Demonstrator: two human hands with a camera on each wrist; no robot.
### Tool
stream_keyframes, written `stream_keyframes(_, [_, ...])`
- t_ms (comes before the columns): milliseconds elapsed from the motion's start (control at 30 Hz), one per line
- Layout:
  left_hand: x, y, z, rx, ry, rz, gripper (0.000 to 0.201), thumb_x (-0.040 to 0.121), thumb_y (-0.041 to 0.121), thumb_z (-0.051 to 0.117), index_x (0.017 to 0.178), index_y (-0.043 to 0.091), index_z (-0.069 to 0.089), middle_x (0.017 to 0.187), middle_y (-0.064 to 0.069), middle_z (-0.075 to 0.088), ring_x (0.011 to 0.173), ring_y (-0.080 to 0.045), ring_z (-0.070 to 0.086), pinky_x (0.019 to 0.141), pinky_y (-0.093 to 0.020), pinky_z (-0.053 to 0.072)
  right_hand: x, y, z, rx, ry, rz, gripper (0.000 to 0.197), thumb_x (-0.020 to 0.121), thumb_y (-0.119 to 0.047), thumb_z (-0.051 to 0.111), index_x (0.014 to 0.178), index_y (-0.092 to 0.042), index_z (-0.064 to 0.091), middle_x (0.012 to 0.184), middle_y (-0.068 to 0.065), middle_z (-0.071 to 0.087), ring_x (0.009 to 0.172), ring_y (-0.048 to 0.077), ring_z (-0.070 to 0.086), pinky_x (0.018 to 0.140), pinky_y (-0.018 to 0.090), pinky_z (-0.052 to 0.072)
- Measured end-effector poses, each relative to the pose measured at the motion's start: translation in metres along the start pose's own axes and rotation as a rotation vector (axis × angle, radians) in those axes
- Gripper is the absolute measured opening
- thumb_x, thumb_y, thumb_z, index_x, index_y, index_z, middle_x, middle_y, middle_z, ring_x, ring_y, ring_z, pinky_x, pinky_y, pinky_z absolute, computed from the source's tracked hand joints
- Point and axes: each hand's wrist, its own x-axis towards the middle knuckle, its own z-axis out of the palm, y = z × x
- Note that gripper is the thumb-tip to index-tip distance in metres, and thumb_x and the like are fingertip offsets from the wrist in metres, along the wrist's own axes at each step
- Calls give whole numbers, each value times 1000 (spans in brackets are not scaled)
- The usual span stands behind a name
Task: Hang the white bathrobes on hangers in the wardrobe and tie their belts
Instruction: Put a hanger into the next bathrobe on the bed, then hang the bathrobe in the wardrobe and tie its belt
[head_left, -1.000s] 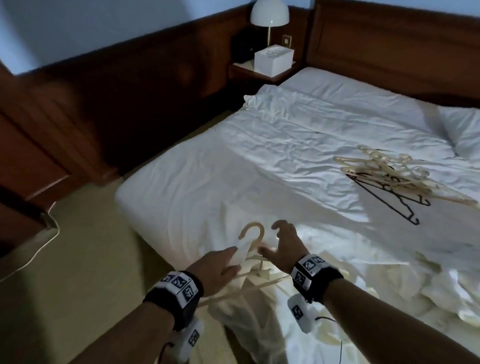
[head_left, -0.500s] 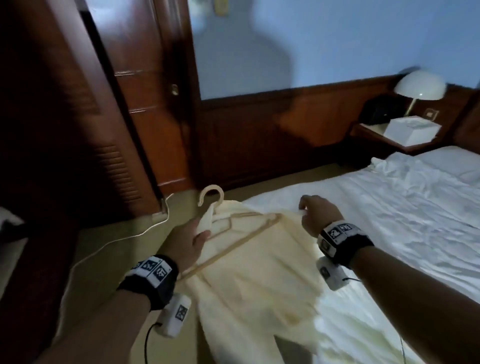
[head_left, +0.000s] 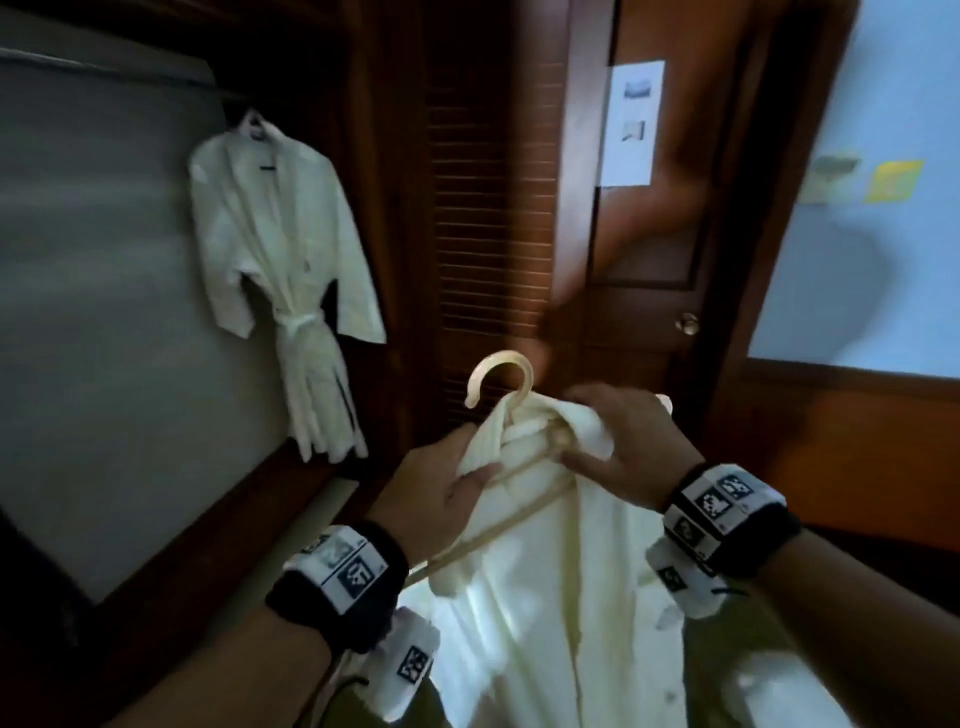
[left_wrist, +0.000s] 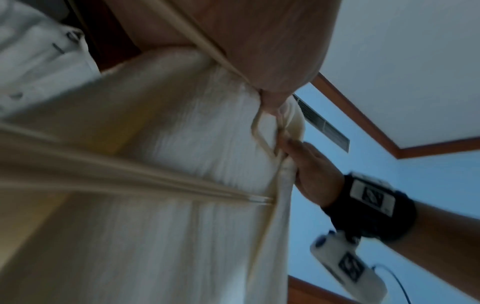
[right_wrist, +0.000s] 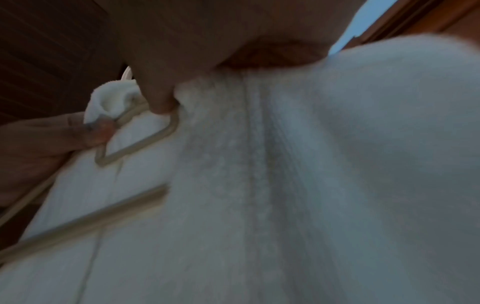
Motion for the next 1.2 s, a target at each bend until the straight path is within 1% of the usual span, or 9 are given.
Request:
stream_keyframes(133, [31, -44, -35, 109, 123, -37, 16, 93, 41, 54, 103, 31, 62, 81, 11, 66, 74, -2, 62, 66, -20, 47, 97, -16, 34, -36, -73, -162, 61, 68, -85, 35, 70, -28, 55, 63, -14, 55, 64, 10, 58, 59, 29, 44])
stream_keyframes(300, [95, -98, -79, 55, 363, -255, 44, 87, 64, 51, 62, 29, 58, 56, 14, 55, 55, -2, 51, 55, -24, 40, 215, -30, 68, -132, -57, -354, 61, 73, -81, 42, 60, -22, 38, 56, -10, 42, 69, 18, 59, 59, 31, 40])
stream_keyframes(433, [141, -140, -127, 538, 272, -336, 19, 88, 45, 56, 88, 26, 58, 72, 10, 61, 65, -14, 56, 57, -29, 41, 305, -32, 81, -186, 36, -477, 58, 74, -79, 35, 57, -23, 29, 55, -7, 43, 65, 22, 62, 51, 29, 38])
stream_keyframes(567, [166, -206, -175, 755, 210, -580, 19, 77, 21, 63, 85, 24, 46, 81, 9, 45, 76, -26, 54, 62, -29, 33, 388, -43, 96, -221, 6, -623, 45, 73, -75, 41, 73, -30, 46, 74, -6, 64, 73, 21, 65, 55, 29, 41])
stream_keyframes(800, [177, -291, -254, 962, 385, -1003, 31, 78, 32, 64, 98, 20, 43, 103, -10, 61, 95, -36, 61, 72, -36, 46, 504, -89, 175, -337, 22, -701, 35, 83, -55, 52, 98, -25, 63, 88, -1, 67, 77, 25, 65, 59, 28, 40])
stream_keyframes(967, [229, -345, -293, 641, 603, -858, 15, 75, 28, 56, 72, 14, 58, 72, -10, 67, 71, -33, 67, 63, -35, 53, 578, -149, 232, -70, 17, -503, 39, 84, -60, 48, 90, -24, 61, 84, 0, 65, 78, 27, 63, 61, 31, 43])
stream_keyframes(1033, [260, -366, -303, 489, 720, -718, 20, 73, 31, 52, 82, 16, 63, 80, -10, 70, 74, -31, 69, 67, -38, 57, 603, -176, 251, 110, -41, -435, 42, 82, -64, 48, 85, -25, 61, 79, -2, 64, 77, 26, 63, 61, 32, 45])
stream_keyframes(1133, [298, -395, -341, 511, 797, -635, 28, 86, 29, 54, 110, 16, 61, 109, -7, 68, 100, -29, 62, 77, -26, 43, 648, -206, 266, 223, -45, -429, 45, 82, -67, 47, 84, -24, 62, 75, -3, 63, 74, 24, 61, 61, 32, 45])
stream_keyframes(1200, [312, -416, -379, 611, 794, -571, 20, 88, 28, 54, 103, 16, 59, 102, -10, 68, 96, -33, 61, 73, -30, 43, 682, -212, 269, 250, -9, -438, 45, 84, -65, 48, 79, -22, 59, 73, -3, 60, 73, 23, 60, 61, 33, 45])
